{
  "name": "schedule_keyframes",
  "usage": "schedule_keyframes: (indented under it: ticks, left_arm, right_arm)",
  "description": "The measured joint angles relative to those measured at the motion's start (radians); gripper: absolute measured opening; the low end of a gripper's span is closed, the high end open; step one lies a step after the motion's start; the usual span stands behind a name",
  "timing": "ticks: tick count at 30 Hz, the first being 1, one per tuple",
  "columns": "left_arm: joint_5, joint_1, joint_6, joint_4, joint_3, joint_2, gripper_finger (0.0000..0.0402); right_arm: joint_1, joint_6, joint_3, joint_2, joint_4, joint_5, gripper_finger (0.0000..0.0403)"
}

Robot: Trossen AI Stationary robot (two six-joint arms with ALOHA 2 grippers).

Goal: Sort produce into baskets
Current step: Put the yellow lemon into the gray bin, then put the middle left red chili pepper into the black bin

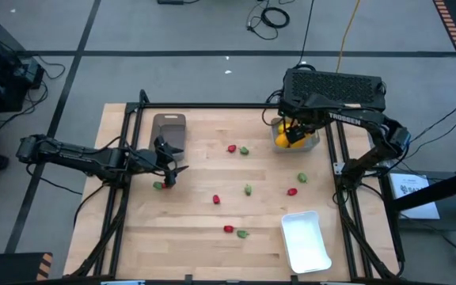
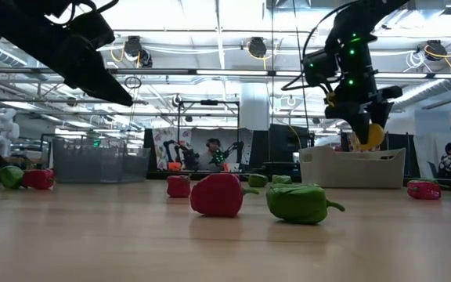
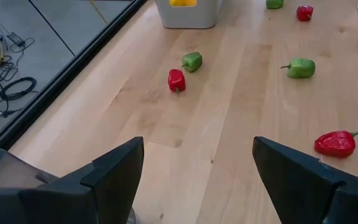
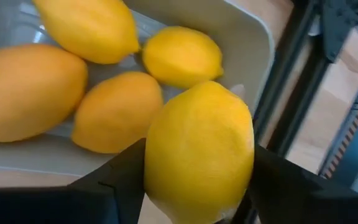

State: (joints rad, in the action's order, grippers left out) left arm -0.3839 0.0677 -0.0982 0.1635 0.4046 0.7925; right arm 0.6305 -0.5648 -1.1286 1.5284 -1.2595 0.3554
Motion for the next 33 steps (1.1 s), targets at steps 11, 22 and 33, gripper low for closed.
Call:
schedule_keyframes:
  ticks: [11,22,33]
  left_arm:
    - [0.001,0.000,0.000,0.002,0.000,0.000,0.0309]
    - [0.001,0.000,0.000,0.002,0.000,0.000,0.0309]
    - [0.001,0.000,-0.001,0.002,0.000,0.000,0.0309]
  right_arm:
    - [0.014,-0.026,0.000,0.000,-0.040,0.036,0.0306]
    - [-0.014,-0.024,-0.059,0.001,-0.040,0.035,0.0308]
    - [-0.219,0.007,-0.321,0.001,0.100,0.033,0.0308]
